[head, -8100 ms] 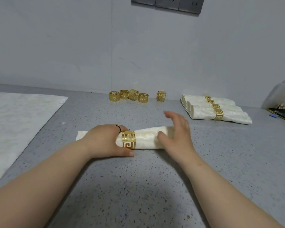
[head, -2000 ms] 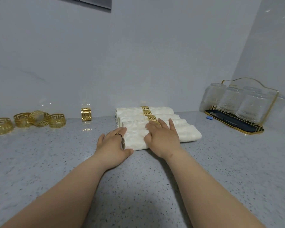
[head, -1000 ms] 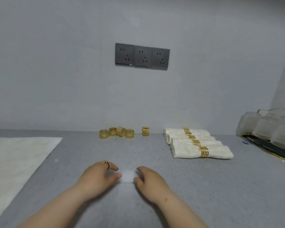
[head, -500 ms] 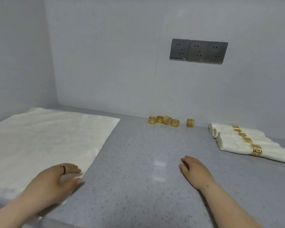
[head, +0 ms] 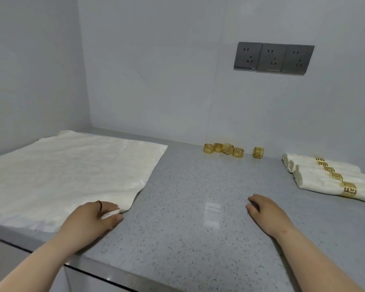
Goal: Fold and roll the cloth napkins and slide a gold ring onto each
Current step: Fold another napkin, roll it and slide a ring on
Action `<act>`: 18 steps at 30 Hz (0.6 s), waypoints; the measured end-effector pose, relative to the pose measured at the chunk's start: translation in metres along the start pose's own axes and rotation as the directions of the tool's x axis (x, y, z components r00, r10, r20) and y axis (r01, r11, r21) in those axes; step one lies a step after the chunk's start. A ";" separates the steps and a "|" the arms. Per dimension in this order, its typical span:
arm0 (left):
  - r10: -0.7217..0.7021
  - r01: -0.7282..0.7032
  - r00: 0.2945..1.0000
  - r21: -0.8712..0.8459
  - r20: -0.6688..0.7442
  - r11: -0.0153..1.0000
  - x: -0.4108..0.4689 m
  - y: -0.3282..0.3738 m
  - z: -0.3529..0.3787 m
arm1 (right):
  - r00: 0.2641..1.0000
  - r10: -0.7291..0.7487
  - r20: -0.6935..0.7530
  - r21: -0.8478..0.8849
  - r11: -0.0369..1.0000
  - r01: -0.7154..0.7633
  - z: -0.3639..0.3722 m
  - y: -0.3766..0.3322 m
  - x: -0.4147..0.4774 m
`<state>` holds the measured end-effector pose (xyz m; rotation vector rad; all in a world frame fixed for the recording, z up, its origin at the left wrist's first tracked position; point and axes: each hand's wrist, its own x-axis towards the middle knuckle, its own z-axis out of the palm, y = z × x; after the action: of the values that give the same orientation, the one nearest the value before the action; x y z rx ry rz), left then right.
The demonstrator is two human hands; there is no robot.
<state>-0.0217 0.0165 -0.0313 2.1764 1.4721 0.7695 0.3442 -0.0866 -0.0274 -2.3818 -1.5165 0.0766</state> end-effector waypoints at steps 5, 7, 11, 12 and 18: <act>0.018 -0.001 0.993 -0.146 0.113 0.989 0.001 -0.001 -0.003 | 1.000 -0.008 -0.021 0.010 1.000 0.008 -0.001 0.000 0.000; 0.028 -0.007 0.991 -0.156 0.132 0.988 0.003 -0.003 -0.007 | 1.000 -0.011 -0.024 0.016 1.000 0.011 -0.001 0.000 0.000; 0.045 -0.023 0.989 -0.154 0.142 0.988 0.002 -0.011 -0.015 | 1.000 -0.005 -0.017 0.021 1.000 0.005 0.000 0.000 0.000; 0.058 -0.041 0.991 -0.145 0.118 0.989 0.001 -0.010 -0.015 | 1.000 -0.004 -0.015 0.021 1.000 0.004 -0.001 0.000 0.000; 0.173 -0.180 0.983 -0.121 -0.065 0.976 0.002 0.023 -0.009 | 1.000 -0.005 -0.020 0.022 1.000 0.006 -0.001 -0.001 -0.001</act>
<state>-0.0105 0.0103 -0.0107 2.2260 1.2297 0.9614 0.3428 -0.0872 -0.0259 -2.3540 -1.5054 0.0674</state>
